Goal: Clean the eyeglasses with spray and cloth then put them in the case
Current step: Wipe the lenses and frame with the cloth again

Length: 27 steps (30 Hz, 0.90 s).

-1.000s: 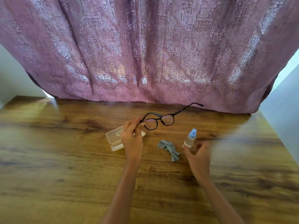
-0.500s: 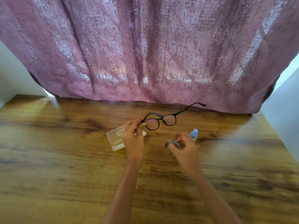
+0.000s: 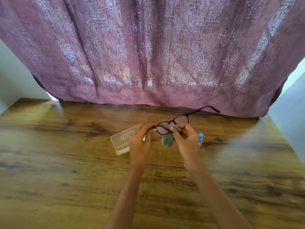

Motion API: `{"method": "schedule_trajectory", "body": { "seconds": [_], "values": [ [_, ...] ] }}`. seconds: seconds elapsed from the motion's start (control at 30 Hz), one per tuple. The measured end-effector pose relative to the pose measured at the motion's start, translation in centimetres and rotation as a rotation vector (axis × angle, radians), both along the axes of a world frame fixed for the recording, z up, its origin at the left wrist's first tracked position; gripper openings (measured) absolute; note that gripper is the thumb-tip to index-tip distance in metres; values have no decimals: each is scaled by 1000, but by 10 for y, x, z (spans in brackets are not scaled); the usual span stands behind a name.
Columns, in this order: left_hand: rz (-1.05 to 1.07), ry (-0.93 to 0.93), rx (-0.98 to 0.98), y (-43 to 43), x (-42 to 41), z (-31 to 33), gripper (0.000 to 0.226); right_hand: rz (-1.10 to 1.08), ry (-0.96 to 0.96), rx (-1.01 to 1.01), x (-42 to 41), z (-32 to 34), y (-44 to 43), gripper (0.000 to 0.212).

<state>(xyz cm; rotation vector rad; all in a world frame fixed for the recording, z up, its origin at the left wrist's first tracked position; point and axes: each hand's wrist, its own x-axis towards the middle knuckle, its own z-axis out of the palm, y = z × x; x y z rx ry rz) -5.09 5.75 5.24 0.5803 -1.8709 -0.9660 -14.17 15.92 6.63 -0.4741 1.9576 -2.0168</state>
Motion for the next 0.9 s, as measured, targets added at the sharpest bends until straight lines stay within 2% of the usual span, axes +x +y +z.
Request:
{"method": "schedule_trajectory", "body": {
  "seconds": [0.1, 0.23, 0.33, 0.57, 0.77, 0.9],
  "values": [
    [26, -25, -79, -5, 1, 1, 22, -14, 154, 70, -1, 3, 2, 12],
    [39, -68, -84, -2, -3, 1, 18, -87, 657, 214, 2, 2, 4, 20],
    [46, -103, -70, 1, -7, -1, 10, -103, 858, 300, 6, 0, 1, 24],
    [56, -95, -63, 5, -9, 7, 11, 2, 955, 304, 18, -2, -1, 26],
    [67, -64, -60, 5, -9, 7, 12, -96, 898, 331, 7, -1, -5, 30],
    [74, -70, -61, 6, -10, 6, 12, -15, 986, 333, 12, -3, -7, 27]
  ]
}}
